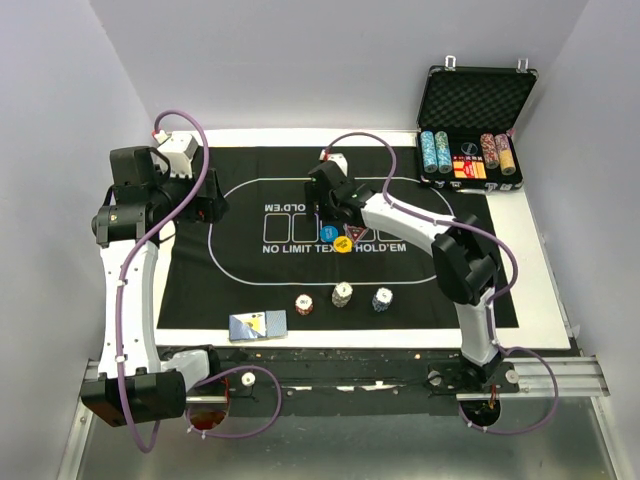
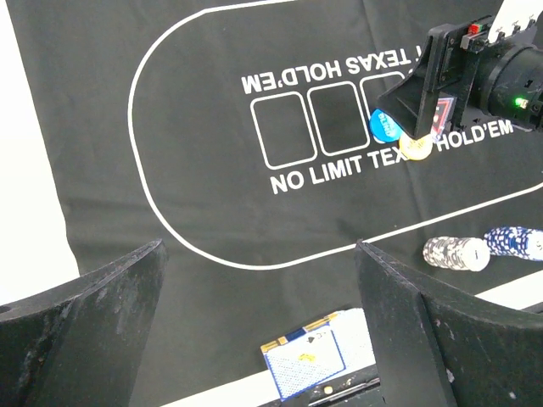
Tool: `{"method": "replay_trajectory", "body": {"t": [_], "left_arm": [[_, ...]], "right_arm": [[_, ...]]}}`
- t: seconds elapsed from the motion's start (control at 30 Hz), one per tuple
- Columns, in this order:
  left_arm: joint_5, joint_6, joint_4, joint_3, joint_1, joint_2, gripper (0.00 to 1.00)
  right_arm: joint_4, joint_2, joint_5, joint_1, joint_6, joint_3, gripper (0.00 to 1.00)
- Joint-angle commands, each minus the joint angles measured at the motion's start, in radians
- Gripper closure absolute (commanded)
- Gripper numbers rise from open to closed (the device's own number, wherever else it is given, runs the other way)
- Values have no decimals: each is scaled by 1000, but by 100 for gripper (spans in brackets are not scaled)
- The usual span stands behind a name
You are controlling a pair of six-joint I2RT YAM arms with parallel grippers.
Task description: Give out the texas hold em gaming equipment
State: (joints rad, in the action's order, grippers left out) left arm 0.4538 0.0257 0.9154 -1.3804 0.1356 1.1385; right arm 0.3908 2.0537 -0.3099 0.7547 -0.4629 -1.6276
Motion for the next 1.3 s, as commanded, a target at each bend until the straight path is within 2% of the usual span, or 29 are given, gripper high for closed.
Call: {"method": "replay_trajectory", "body": {"t": [0.0,0.37,0.77,0.93,1.13,1.27], "left_arm": [[8,6,31,-8,7,3,1],[2,19,48,-14,9,-16,1],[20,16,56,-5,9,-26,1],[17,14,57,-3,9,-34,1],[0,26,60,-9,7,-46,1],[-10,33,60,-11,7,-52,1]], "right_arm": [[-1,36,-15,14,-8,5,13],[5,95,-41,43,-14,41,20],[-3,108,-81,43,-26,87,21],[-12,120,-63,41,-28,84,30],[-13,132,-52,52,-5,74,50],[10,144,-58,66,1,45,53]]}}
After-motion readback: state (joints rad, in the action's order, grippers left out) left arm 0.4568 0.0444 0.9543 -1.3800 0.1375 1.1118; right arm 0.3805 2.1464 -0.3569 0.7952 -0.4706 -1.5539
